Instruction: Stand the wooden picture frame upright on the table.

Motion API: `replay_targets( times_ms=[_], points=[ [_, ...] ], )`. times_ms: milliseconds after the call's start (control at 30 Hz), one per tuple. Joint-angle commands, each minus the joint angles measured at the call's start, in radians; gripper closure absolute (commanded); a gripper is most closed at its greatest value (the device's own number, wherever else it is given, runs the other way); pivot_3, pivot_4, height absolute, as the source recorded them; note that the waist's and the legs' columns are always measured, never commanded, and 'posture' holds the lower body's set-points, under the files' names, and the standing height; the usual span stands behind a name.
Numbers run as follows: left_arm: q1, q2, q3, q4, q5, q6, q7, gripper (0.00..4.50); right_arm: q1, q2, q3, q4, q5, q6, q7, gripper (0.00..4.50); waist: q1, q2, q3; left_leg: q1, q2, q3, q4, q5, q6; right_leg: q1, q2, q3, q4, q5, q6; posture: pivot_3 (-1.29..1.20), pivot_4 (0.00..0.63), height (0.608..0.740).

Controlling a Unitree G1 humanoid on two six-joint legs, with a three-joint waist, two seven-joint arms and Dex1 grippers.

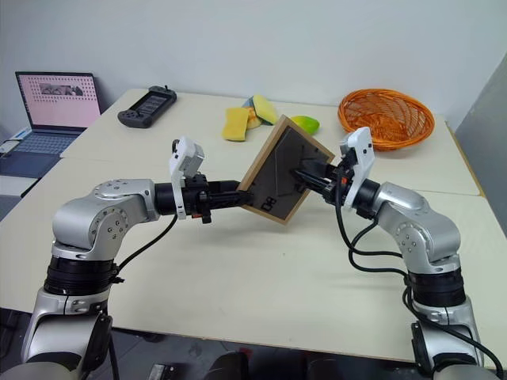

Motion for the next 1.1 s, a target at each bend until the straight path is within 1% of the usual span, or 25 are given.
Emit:
replay_targets(
  times_ms=[33,200,333,567,833,1100],
  points=[
    [-0.011,0.004,0.039,-0.045,-0.033,-0.031,0.002,3.18,-0.037,0.008,-0.007,-0.010,-0.006,-0.022,0.007,2.65,0.000,0.000,0.000,0.000,0.000,0.000,0.000,0.000,0.000,0.000,0.000,0.000,0.000,0.000,0.000,0.00,0.150,0.740],
    [-0.026,-0.003,0.033,0.002,-0.025,-0.039,0.007,3.18,-0.039,0.038,-0.009,-0.047,0.011,-0.001,-0.023,2.65,0.000,0.000,0.000,0.000,0.000,0.000,0.000,0.000,0.000,0.000,0.000,0.000,0.000,0.000,0.000,0.00,0.150,0.740],
    [-0.053,-0.006,0.024,0.086,-0.002,-0.067,0.005,3.18,-0.013,0.052,-0.018,-0.099,0.025,0.020,-0.059,2.65,0.000,0.000,0.000,0.000,0.000,0.000,0.000,0.000,0.000,0.000,0.000,0.000,0.000,0.000,0.000,0.00,0.150,0.740],
    [-0.104,-0.008,0.012,0.187,0.018,-0.105,-0.004,3.18,0.044,0.049,-0.043,-0.181,0.052,0.061,-0.107,2.65,0.001,0.000,0.000,0.000,0.000,0.000,0.000,0.000,0.000,0.000,0.000,0.000,0.000,0.000,0.000,0.00,0.150,0.740],
    [-0.130,-0.033,0.013,0.159,-0.010,-0.071,-0.006,3.18,0.032,0.031,-0.041,-0.131,0.001,0.036,-0.107,2.65,0.001,0.000,0.000,0.000,0.000,0.000,0.000,0.000,0.000,0.000,0.000,0.000,0.000,0.000,0.000,0.00,0.150,0.740],
    [-0.135,-0.029,0.045,0.113,-0.048,0.001,0.010,3.18,0.092,-0.073,-0.019,-0.027,-0.123,-0.078,-0.015,2.65,0.001,0.000,0.000,0.000,0.000,0.000,0.000,0.000,0.000,0.000,0.000,0.000,0.000,0.000,0.000,0.00,0.150,0.740]
  ],
)
